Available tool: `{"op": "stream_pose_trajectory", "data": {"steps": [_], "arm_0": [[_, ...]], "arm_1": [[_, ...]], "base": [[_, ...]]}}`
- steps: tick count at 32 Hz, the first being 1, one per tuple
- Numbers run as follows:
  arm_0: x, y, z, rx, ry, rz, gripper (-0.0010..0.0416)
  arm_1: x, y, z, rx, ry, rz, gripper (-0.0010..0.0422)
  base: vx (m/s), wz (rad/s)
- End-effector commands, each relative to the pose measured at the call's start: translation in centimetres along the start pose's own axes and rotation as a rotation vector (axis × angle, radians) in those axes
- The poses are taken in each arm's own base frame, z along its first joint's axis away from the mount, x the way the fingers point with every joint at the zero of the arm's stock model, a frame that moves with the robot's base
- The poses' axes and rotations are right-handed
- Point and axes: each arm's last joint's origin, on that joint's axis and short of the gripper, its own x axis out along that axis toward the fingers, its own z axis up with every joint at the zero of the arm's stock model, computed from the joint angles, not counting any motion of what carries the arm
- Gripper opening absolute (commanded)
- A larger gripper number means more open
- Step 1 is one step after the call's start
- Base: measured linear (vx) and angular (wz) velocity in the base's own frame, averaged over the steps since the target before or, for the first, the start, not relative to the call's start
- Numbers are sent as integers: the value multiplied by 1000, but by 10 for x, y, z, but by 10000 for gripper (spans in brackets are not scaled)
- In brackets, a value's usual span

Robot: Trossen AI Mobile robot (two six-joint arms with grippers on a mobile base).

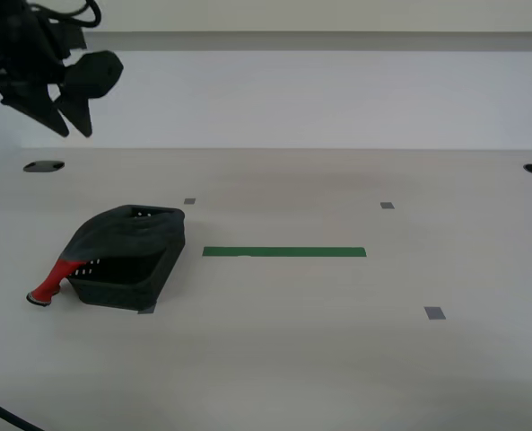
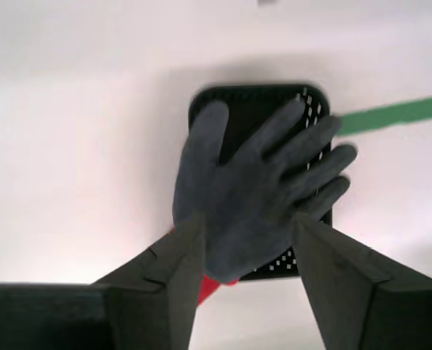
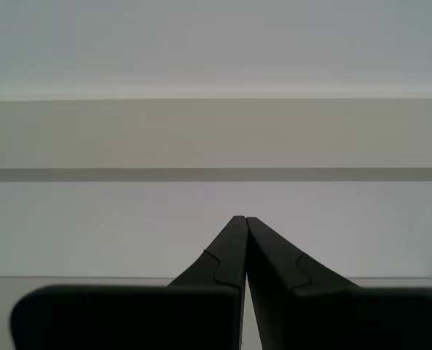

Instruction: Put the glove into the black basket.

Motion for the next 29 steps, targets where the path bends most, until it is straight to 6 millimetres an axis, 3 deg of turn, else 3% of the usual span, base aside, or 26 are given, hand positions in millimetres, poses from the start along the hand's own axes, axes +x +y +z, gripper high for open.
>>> {"op": "stream_pose_trajectory", "data": {"steps": [1, 4, 8, 29], "arm_0": [[0, 0, 1, 0, -3, 0, 1], [0, 0, 1, 0, -4, 0, 0], [0, 0, 1, 0, -5, 0, 1], [0, 0, -1, 0, 10, 0, 1]], "arm_1": [[-40, -4, 0, 10, -141, 5, 112], [-64, -6, -2, 14, -228, 8, 61], [-78, -7, -3, 19, -284, 11, 1], [-79, -7, -3, 20, -292, 12, 4]], "base": [[0, 0], [0, 0], [0, 0], [0, 0]]}}
